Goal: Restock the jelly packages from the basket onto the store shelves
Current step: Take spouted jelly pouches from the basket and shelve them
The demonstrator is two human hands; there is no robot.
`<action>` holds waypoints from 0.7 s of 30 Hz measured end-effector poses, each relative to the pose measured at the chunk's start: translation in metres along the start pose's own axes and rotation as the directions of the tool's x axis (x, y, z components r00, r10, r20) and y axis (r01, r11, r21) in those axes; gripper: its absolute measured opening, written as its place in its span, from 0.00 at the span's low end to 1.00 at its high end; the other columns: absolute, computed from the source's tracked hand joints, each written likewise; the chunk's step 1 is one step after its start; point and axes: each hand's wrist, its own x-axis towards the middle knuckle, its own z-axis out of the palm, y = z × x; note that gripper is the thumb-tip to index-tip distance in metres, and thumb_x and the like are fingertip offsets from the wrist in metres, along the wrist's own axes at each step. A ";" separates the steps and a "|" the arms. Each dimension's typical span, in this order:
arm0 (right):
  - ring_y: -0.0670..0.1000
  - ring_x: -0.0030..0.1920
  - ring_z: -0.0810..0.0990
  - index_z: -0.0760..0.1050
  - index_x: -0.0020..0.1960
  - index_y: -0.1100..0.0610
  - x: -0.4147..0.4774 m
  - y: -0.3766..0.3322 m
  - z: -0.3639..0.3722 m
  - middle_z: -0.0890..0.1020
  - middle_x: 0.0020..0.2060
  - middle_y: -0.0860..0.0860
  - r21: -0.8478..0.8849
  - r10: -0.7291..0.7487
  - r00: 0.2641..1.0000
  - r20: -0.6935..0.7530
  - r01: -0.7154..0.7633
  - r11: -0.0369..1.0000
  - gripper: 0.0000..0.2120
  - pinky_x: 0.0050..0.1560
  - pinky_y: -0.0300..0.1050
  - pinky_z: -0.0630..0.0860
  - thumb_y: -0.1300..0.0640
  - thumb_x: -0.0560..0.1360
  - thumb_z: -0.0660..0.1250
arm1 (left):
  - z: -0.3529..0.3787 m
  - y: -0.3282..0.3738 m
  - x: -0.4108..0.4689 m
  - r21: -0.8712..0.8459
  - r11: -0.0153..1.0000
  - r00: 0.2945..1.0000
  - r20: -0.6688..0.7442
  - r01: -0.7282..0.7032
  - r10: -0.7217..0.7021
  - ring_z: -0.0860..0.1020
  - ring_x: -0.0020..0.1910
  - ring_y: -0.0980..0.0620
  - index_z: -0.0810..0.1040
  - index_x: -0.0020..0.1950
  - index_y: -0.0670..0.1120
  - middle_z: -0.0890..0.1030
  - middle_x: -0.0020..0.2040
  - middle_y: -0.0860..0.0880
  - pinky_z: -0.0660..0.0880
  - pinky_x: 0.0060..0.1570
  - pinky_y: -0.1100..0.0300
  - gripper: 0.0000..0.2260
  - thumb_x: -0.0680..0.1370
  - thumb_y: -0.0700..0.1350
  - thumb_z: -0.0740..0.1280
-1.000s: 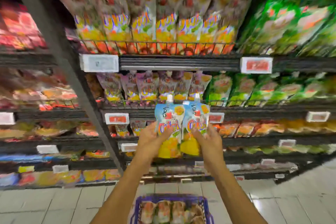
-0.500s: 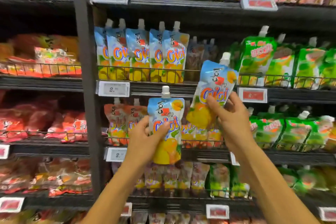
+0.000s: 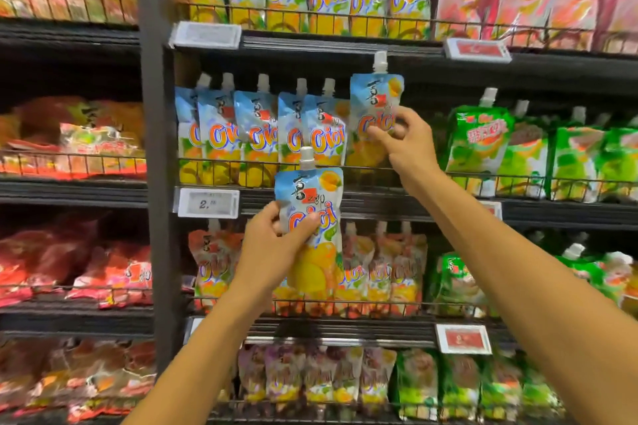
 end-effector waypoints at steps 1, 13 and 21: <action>0.42 0.45 0.84 0.73 0.63 0.58 0.002 0.002 0.002 0.84 0.48 0.47 -0.016 0.023 0.999 0.034 -0.022 1.000 0.17 0.39 0.35 0.80 0.62 0.75 0.71 | -0.001 0.001 0.002 0.001 1.000 1.000 0.001 -0.003 0.003 0.85 0.43 0.55 0.80 0.52 0.50 0.87 0.44 0.53 0.79 0.36 0.66 0.08 0.75 0.42 0.73; 0.58 0.51 0.81 0.73 0.59 0.70 0.019 -0.001 0.009 0.82 0.54 0.64 -0.565 0.331 0.909 0.253 -0.139 0.813 0.13 0.51 0.53 0.80 0.62 0.80 0.61 | 0.007 0.008 0.023 -0.007 1.000 0.999 0.037 -0.019 0.020 0.86 0.44 0.53 0.79 0.56 0.46 0.87 0.46 0.50 0.80 0.37 0.64 0.11 0.75 0.44 0.73; 0.50 0.47 0.81 0.79 0.57 0.58 -0.028 -0.020 -0.016 0.82 0.46 0.50 -0.377 -0.046 0.999 -0.003 0.041 0.925 0.11 0.44 0.45 0.78 0.60 0.77 0.64 | 0.031 0.022 0.036 0.038 0.999 0.998 0.060 -0.035 0.033 0.85 0.42 0.56 0.80 0.53 0.47 0.86 0.47 0.50 0.78 0.35 0.67 0.08 0.75 0.45 0.73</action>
